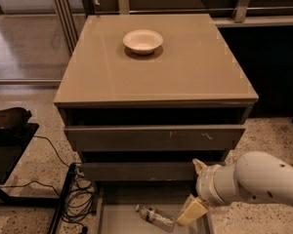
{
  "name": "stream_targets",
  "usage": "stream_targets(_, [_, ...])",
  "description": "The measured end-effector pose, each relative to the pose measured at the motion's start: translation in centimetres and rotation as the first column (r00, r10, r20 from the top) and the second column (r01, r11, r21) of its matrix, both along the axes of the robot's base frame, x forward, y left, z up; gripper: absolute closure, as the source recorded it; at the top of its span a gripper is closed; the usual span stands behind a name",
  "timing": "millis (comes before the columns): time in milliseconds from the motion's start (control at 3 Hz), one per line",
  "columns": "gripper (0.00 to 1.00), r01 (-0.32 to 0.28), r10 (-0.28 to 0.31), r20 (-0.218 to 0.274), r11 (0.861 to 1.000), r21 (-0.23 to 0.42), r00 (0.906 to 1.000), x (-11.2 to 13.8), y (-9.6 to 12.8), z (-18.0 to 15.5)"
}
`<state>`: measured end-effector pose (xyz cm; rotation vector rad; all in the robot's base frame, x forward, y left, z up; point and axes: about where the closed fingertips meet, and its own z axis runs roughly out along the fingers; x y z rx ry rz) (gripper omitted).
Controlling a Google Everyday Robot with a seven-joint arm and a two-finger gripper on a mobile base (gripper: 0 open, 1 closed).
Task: Pick water bottle from bottom drawer and place on counter
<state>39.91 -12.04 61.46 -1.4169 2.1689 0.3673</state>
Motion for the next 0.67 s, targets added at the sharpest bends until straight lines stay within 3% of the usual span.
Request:
stream_targets(333, [0.00,-0.015,0.014,0.012,1.000,0.014,0.9998,0.3,0.5,-0.8])
stream_targets(667, [0.00,-0.029,0.026,0.069,0.999,0.039,0.9972,1.3,0.4,-3.7])
